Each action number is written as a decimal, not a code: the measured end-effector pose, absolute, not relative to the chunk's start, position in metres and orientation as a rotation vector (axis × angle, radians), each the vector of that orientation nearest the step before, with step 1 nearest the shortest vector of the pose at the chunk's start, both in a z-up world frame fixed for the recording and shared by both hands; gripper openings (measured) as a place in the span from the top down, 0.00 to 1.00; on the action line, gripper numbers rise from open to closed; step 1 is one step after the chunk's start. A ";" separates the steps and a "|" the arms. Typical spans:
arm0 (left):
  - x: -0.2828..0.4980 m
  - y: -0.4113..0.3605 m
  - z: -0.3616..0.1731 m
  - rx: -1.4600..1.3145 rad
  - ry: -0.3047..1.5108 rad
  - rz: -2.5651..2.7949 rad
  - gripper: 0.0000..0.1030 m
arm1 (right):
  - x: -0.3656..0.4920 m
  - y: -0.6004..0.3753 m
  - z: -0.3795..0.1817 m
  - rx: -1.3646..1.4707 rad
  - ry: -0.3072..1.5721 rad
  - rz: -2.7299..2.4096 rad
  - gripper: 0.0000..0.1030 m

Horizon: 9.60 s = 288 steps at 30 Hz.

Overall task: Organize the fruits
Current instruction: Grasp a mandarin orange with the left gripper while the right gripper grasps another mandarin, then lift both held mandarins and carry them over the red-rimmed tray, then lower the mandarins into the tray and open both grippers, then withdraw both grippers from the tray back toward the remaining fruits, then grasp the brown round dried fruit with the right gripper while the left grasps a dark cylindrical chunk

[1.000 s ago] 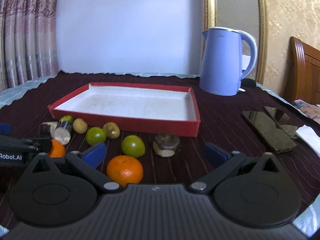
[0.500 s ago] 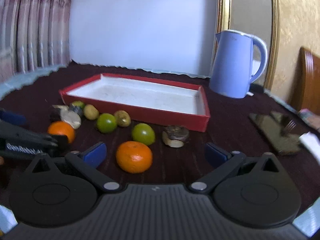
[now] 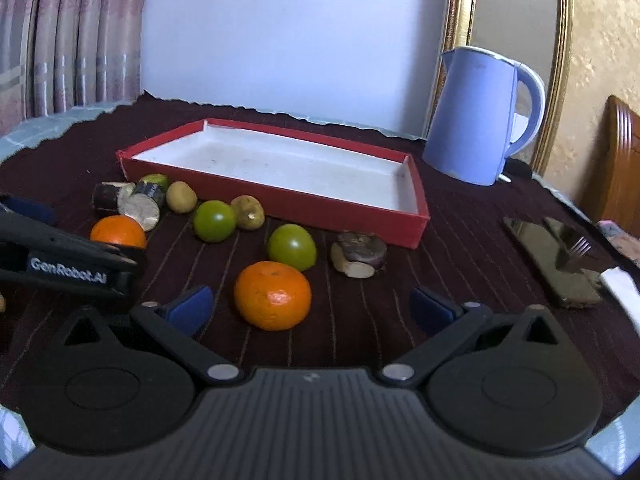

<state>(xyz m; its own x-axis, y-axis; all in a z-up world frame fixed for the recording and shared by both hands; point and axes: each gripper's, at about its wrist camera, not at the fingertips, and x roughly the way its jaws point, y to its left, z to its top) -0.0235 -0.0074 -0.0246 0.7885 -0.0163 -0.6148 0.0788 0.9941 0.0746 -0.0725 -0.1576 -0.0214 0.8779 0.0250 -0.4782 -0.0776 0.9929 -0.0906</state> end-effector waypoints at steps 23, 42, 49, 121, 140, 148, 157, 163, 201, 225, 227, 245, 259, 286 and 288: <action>-0.023 -0.017 -0.024 0.088 0.675 -0.121 0.60 | -0.065 -0.160 -0.028 -0.079 0.517 0.113 0.39; -0.020 -0.011 0.008 0.069 0.592 -0.160 0.60 | -0.068 -0.161 -0.006 -0.069 0.426 0.134 0.62; 0.001 -0.018 0.015 0.084 0.570 -0.122 0.60 | -0.050 -0.159 0.006 -0.073 0.400 0.123 0.62; 0.141 -0.041 0.007 0.180 0.683 -0.039 0.60 | 0.100 -0.185 0.025 -0.063 0.502 0.042 0.62; 0.173 -0.052 0.004 0.193 0.716 -0.015 0.60 | 0.138 -0.196 0.017 -0.020 0.557 0.000 0.62; 0.190 -0.057 0.001 0.186 0.738 -0.019 0.60 | 0.149 -0.198 0.015 -0.014 0.579 -0.015 0.62; 0.208 -0.062 0.001 0.189 0.748 -0.008 0.60 | 0.155 -0.198 0.016 -0.014 0.579 -0.032 0.59; 0.216 -0.062 0.001 0.183 0.749 -0.007 0.59 | 0.150 -0.198 0.023 -0.014 0.543 -0.049 0.33; 0.027 0.027 0.000 -0.032 0.574 -0.138 0.33 | -0.021 -0.198 0.006 0.059 0.402 0.001 0.00; 0.020 0.043 -0.030 -0.119 0.611 -0.174 0.33 | -0.035 -0.204 -0.021 0.106 0.433 0.040 0.00; 0.019 0.044 -0.030 -0.131 0.608 -0.172 0.33 | -0.034 -0.208 -0.022 0.136 0.442 0.063 0.00; 0.019 0.040 -0.030 -0.110 0.612 -0.172 0.26 | -0.029 -0.219 -0.019 -0.073 0.481 -0.051 0.00; 0.019 0.039 -0.031 -0.102 0.615 -0.173 0.20 | 0.011 -0.190 -0.017 -0.309 0.588 0.044 0.18; 0.014 0.070 -0.022 -0.077 0.621 -0.012 0.17 | 0.009 -0.212 -0.026 -0.109 0.577 0.067 0.63; 0.016 0.072 -0.020 -0.089 0.615 -0.021 0.17 | 0.009 -0.212 -0.026 -0.109 0.577 0.067 0.62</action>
